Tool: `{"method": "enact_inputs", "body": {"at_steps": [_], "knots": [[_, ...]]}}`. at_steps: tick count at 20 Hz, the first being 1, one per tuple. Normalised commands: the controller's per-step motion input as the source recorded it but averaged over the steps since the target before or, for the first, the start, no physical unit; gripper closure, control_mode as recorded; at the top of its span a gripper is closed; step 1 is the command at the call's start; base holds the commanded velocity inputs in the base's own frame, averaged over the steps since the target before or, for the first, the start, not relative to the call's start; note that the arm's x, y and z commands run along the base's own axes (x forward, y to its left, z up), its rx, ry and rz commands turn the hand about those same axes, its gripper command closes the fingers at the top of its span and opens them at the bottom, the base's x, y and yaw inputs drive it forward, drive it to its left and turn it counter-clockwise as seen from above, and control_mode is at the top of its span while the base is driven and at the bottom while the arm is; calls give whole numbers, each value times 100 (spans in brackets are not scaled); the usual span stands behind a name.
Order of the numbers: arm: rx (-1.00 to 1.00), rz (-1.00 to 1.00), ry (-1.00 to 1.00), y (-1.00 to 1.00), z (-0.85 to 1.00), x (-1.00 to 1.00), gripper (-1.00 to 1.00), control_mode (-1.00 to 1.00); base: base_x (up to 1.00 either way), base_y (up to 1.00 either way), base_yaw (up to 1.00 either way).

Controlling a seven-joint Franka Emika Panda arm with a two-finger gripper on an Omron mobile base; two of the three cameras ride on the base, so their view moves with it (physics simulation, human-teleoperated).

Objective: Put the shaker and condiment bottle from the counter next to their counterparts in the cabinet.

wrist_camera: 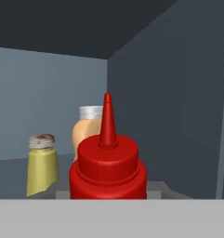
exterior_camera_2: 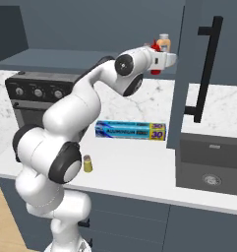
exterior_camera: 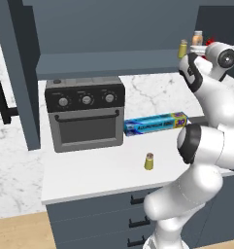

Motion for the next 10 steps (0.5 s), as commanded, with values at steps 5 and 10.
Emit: {"method": "enact_inputs", "body": {"at_steps": [5, 10], "knots": [[1, 0, 1, -7, -6, 13, 100, -100, 0, 0, 0], [0, 0, 0, 0, 28, 26, 100, -100, 0, 0, 0]]}}
